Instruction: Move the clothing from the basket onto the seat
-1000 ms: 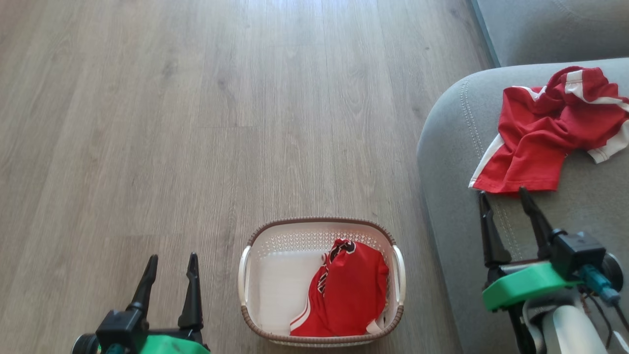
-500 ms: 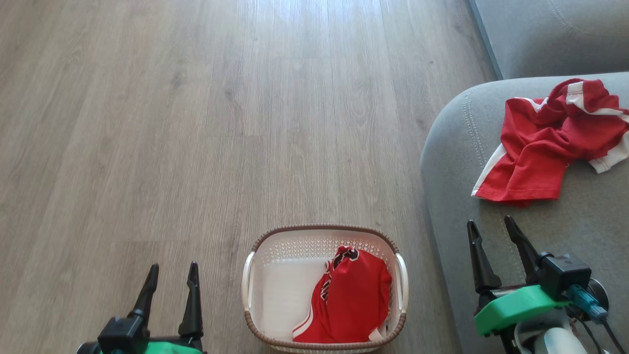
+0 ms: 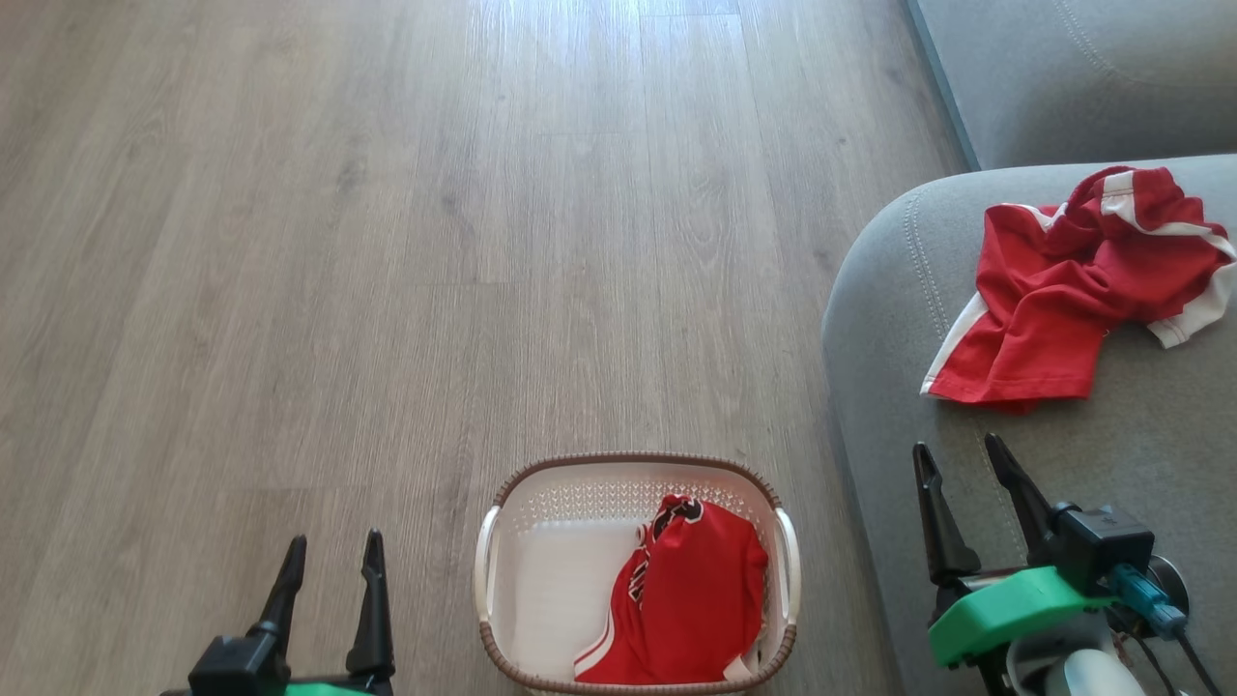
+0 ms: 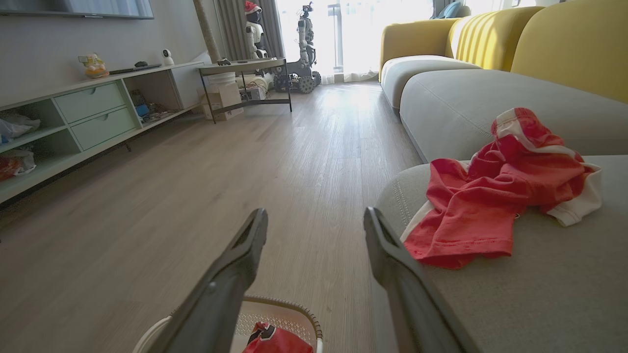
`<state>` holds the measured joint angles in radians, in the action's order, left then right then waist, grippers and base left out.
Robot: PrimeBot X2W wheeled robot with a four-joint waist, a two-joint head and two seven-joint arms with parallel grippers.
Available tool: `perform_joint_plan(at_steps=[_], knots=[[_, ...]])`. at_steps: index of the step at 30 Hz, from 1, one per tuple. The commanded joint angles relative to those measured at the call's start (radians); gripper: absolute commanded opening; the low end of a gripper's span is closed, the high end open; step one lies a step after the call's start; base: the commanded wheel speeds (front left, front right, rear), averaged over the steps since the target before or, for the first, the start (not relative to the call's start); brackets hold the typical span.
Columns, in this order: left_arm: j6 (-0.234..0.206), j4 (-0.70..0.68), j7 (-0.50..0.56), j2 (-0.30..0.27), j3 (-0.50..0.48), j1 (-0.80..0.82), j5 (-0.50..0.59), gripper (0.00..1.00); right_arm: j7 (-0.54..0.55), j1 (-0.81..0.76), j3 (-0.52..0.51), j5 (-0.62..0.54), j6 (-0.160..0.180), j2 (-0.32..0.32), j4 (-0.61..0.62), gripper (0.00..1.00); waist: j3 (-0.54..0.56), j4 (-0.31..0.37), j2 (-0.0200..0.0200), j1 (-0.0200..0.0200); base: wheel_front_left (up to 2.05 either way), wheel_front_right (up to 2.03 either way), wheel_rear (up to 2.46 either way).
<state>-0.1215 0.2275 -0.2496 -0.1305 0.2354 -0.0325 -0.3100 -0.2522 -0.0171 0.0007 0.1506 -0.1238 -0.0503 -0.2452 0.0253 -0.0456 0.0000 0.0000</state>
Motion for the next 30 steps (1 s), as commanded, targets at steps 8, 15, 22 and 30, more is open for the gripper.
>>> perform_joint_plan(at_steps=[8,15,22,30], knots=[[0.016,-0.027,-0.012,0.006,-0.054,0.014,0.024,1.00,-0.009,0.017,0.025,-0.001,-0.007,0.000,0.041,1.00,0.003,0.001,0.0000,0.0000,0.00,0.00,0.00],[0.023,-0.025,-0.012,0.012,-0.063,0.015,0.034,1.00,-0.009,0.016,0.025,0.000,-0.007,0.000,0.046,1.00,0.001,0.000,0.0000,0.0000,0.00,0.00,0.00],[0.027,-0.024,-0.012,0.016,-0.070,0.014,0.042,1.00,-0.009,0.016,0.025,0.002,-0.007,0.000,0.048,1.00,-0.003,0.002,0.0000,0.0000,0.00,0.00,0.00],[0.034,-0.023,-0.012,0.020,-0.076,0.015,0.048,1.00,-0.009,0.019,0.021,0.002,-0.007,0.000,0.052,1.00,-0.011,0.005,0.0000,0.0000,0.00,0.00,0.00]])
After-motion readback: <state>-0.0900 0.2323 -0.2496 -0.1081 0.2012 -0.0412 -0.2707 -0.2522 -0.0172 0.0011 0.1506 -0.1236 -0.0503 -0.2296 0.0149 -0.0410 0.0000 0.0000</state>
